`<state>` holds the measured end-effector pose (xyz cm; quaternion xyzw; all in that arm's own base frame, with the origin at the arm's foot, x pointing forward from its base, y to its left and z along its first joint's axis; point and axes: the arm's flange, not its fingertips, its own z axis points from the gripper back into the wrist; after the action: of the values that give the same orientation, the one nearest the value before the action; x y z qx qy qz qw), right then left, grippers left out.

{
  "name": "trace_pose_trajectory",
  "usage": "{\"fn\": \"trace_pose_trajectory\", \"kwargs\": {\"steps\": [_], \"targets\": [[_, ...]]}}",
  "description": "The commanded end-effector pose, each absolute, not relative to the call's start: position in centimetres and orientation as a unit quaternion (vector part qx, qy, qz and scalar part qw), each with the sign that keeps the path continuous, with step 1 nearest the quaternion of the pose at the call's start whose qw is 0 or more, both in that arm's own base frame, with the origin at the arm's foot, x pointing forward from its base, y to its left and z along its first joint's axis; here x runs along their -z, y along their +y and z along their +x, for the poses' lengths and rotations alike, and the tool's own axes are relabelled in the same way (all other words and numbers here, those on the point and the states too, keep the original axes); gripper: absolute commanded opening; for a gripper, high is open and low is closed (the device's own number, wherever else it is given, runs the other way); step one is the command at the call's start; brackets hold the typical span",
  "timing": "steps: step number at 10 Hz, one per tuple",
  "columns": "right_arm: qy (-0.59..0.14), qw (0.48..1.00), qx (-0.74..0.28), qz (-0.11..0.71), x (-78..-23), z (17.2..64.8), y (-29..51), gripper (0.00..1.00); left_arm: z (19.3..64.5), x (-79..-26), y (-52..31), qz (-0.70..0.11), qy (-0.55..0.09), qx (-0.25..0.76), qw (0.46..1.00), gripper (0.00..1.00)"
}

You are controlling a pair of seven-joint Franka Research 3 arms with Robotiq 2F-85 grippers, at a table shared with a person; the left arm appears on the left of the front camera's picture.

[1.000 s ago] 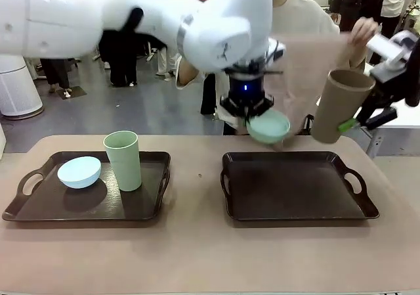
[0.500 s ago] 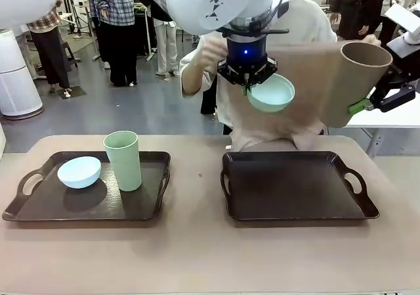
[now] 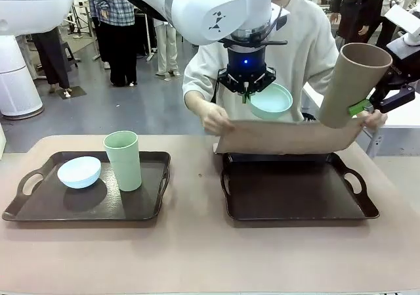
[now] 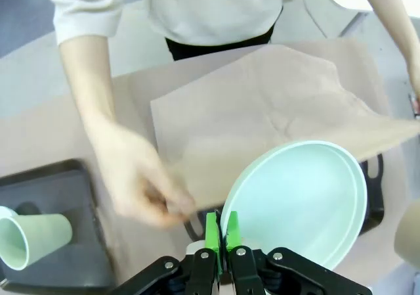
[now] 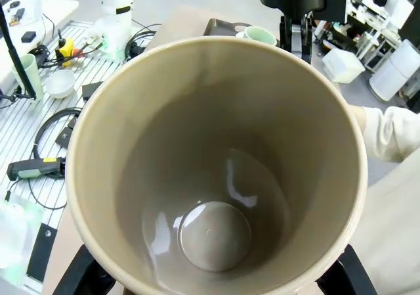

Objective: Set up a tray with a mat and arrange the tableware.
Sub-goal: Place the Picnic Bowl and Reusable plastic cup back onto the Handle tray in front of the human's position.

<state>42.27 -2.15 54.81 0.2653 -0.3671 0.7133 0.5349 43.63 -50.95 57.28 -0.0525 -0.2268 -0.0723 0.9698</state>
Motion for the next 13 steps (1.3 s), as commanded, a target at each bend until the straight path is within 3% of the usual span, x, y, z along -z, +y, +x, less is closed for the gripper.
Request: {"fn": "trace_pose_trajectory", "kwargs": {"steps": [1, 13], "targets": [[-0.369, 0.534, -0.713, 0.266, -54.62, 42.33, -2.0, 0.1, 43.51, -57.63, -50.71, -0.053, -0.227, 0.077, 0.969, 0.0], [-0.369, 0.534, -0.713, 0.266, -54.62, 42.33, -2.0, 0.1, 43.51, -57.63, -50.71, -0.053, -0.227, 0.077, 0.969, 0.0]]}}
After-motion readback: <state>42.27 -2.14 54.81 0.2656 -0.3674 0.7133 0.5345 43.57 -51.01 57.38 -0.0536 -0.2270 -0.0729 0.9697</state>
